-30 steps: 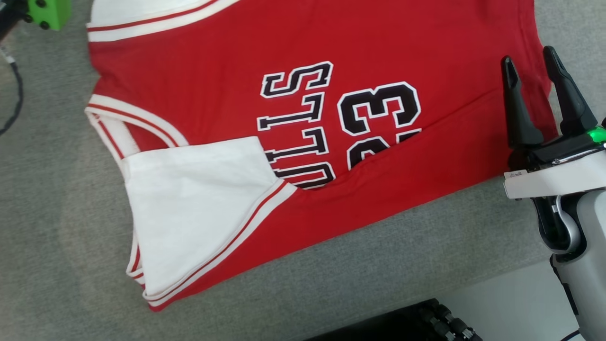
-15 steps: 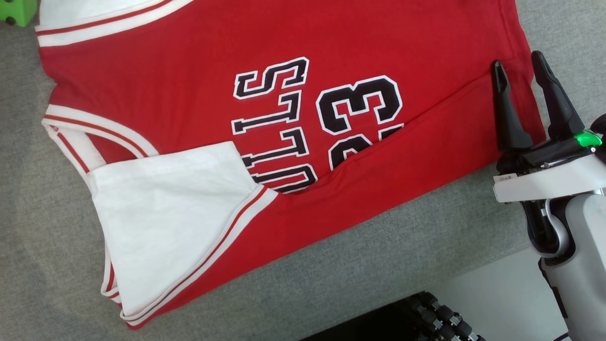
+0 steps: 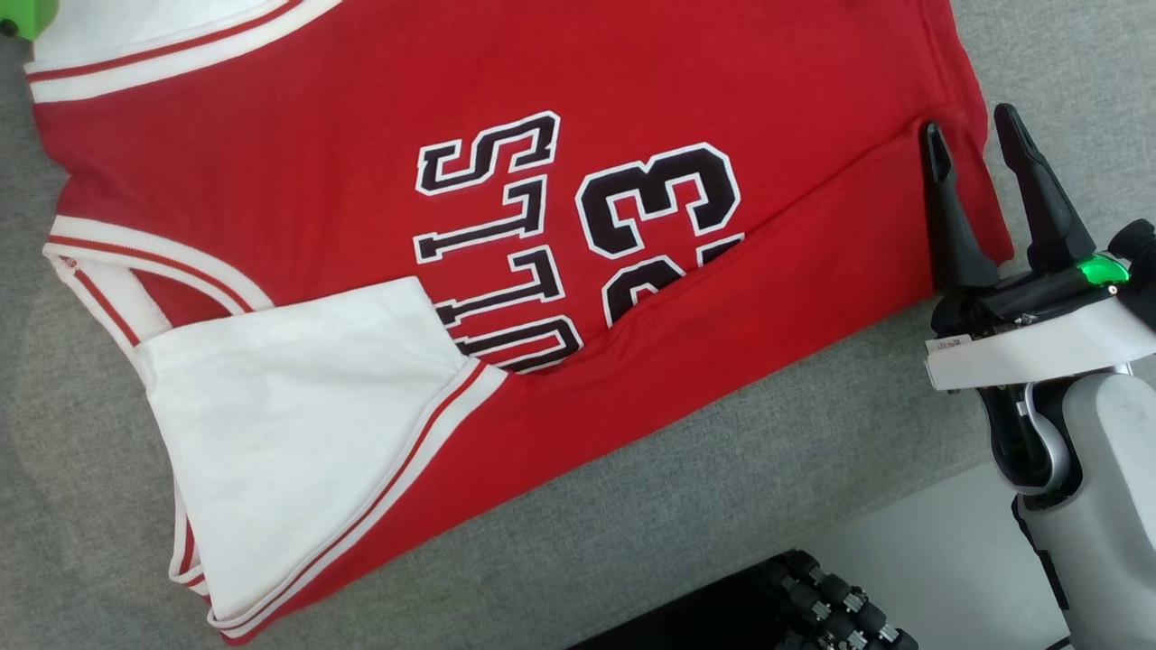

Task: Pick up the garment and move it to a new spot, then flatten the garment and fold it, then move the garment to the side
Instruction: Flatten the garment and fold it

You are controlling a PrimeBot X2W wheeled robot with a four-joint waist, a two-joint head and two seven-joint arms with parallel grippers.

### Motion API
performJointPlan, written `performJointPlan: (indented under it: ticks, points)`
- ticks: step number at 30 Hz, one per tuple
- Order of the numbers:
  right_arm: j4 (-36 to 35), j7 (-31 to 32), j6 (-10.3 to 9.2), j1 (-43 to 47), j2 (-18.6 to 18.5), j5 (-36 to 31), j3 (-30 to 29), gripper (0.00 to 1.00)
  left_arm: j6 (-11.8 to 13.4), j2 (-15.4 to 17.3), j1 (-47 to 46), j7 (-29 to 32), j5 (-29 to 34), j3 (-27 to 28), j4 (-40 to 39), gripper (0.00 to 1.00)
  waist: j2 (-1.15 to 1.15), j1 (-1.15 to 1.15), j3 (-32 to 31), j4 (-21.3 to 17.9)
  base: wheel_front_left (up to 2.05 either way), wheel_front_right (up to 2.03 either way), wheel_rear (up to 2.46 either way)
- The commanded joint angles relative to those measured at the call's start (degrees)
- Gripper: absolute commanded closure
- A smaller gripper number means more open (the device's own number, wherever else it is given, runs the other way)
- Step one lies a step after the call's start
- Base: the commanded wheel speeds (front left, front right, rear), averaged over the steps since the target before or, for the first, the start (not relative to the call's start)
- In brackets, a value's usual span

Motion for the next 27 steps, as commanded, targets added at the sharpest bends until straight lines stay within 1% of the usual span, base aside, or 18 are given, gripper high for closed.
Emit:
performJointPlan:
  ticks: [1,3,4,6,7,13,17,20,22,25,27]
  points:
    - [0.1,-0.2,-0.07,-0.1,0.1,0.2,0.1,0.0,-0.2,0.6,-0.8,0.3,-0.1,-0.5,0.0,0.58,0.0,-0.01,0.1,-0.4,0.0,0.0,0.0]
    - [0.1,-0.2,-0.07,-0.1,0.2,0.3,0.1,0.0,-0.2,1.0,-1.1,0.5,-0.3,-0.8,0.0,0.73,0.0,-0.01,0.2,-0.7,0.0,0.0,0.0]
    - [0.2,-0.2,-0.07,-0.1,0.2,0.3,0.1,0.0,-0.1,1.1,-1.2,0.6,-0.4,-1.0,0.0,0.83,0.0,-0.01,0.3,-0.8,0.0,0.0,0.0]
    - [0.2,-0.2,-0.07,-0.2,0.2,0.5,0.0,0.0,-0.1,1.1,-1.5,1.0,-0.6,-1.4,-0.1,0.96,0.0,-0.01,0.5,-0.9,0.0,0.0,0.0]
    - [0.3,-0.2,-0.07,-0.2,0.3,0.5,0.0,0.0,-0.1,1.1,-1.7,1.2,-0.8,-1.7,-0.1,1.0,0.0,-0.01,0.6,-1.0,0.0,0.0,0.0]
    - [0.5,-0.2,-0.07,-0.8,0.2,0.7,0.0,0.0,-0.2,1.2,-2.1,2.3,-1.9,-2.7,-0.3,1.0,0.0,-0.01,1.0,-1.1,0.0,0.0,0.0]
    - [0.5,-0.2,-0.07,-1.4,-0.4,0.7,-0.3,0.0,-0.2,1.1,-2.5,0.9,-2.7,-3.1,-1.1,1.0,0.0,-0.01,0.5,-0.6,0.0,0.0,0.0]
    - [0.2,-0.2,-0.07,-1.8,-1.1,1.5,0.2,0.0,-0.2,0.4,-1.9,-0.6,-4.0,-3.3,-1.8,1.0,0.0,-0.01,-0.7,0.3,0.0,0.0,0.0]
    - [0.5,-0.2,-0.07,-2.3,-2.1,2.6,1.1,0.0,-0.2,0.2,-1.4,-1.6,-5.2,-3.7,-2.5,1.0,0.0,-0.01,-1.7,1.0,0.0,0.0,0.0]
    - [2.4,-0.1,-0.07,-4.6,-4.9,4.1,3.7,0.0,-0.2,-0.3,-0.3,-2.3,-7.1,-4.4,-3.9,1.0,0.0,-0.01,-3.6,2.2,0.0,0.0,0.0]
    - [3.7,1.6,-0.07,-7.1,-6.7,5.2,5.3,0.0,-0.2,-0.3,0.0,-2.7,-8.1,-5.0,-5.0,1.0,0.0,-0.01,-4.6,3.0,0.0,0.0,0.0]
